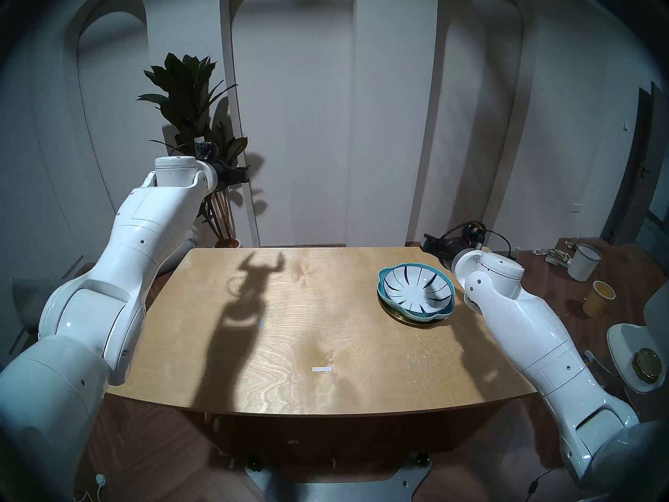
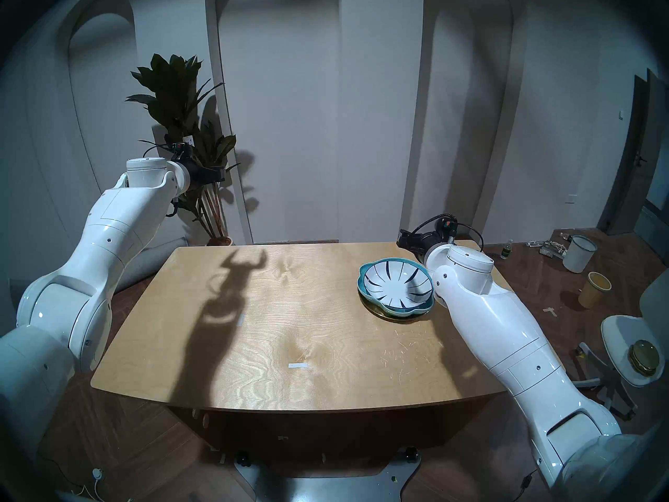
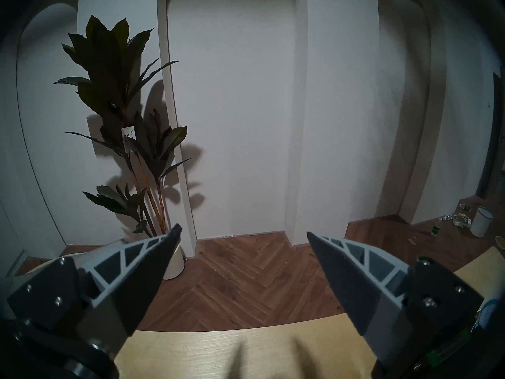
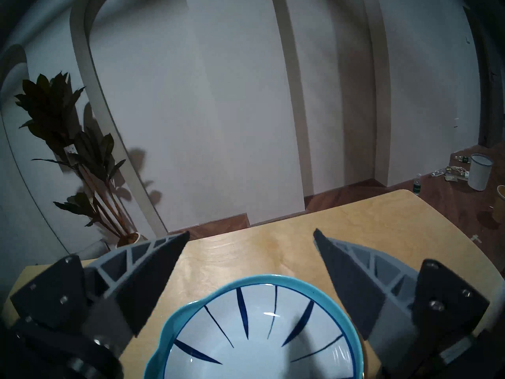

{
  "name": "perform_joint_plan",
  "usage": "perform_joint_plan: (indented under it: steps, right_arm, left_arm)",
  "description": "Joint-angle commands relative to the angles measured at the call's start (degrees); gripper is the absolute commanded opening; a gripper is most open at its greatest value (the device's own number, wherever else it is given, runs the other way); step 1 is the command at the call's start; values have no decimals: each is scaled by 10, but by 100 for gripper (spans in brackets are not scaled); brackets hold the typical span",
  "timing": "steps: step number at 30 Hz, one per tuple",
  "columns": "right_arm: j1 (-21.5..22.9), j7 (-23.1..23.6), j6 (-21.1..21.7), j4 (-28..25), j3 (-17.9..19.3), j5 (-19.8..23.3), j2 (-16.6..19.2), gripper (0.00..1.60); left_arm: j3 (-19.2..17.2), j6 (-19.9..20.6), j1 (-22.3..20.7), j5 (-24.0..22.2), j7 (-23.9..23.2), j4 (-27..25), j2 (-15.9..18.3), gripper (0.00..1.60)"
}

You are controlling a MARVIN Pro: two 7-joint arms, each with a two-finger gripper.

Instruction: Stack the plates into one stack

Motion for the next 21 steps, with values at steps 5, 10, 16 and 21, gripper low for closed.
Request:
perform_joint_plan:
  steps: [5,10,16,21]
  right_arm:
    - [5,95,-67,3,-29,-54,38,160]
    - [18,124,-85,15,-47,-89,46,160]
    - [26,146,-131,39,-59,-119,41,160]
    - [31,164,-167,58,-64,-134,37,160]
  left_arm:
    - [-45,-13,52,-25,64,-89,-9,160]
    - [-71,-42,113,-42,91,-141,-16,160]
    - [-67,-82,150,-31,106,-181,-12,160]
    - [-70,-106,169,-28,120,-199,-12,160]
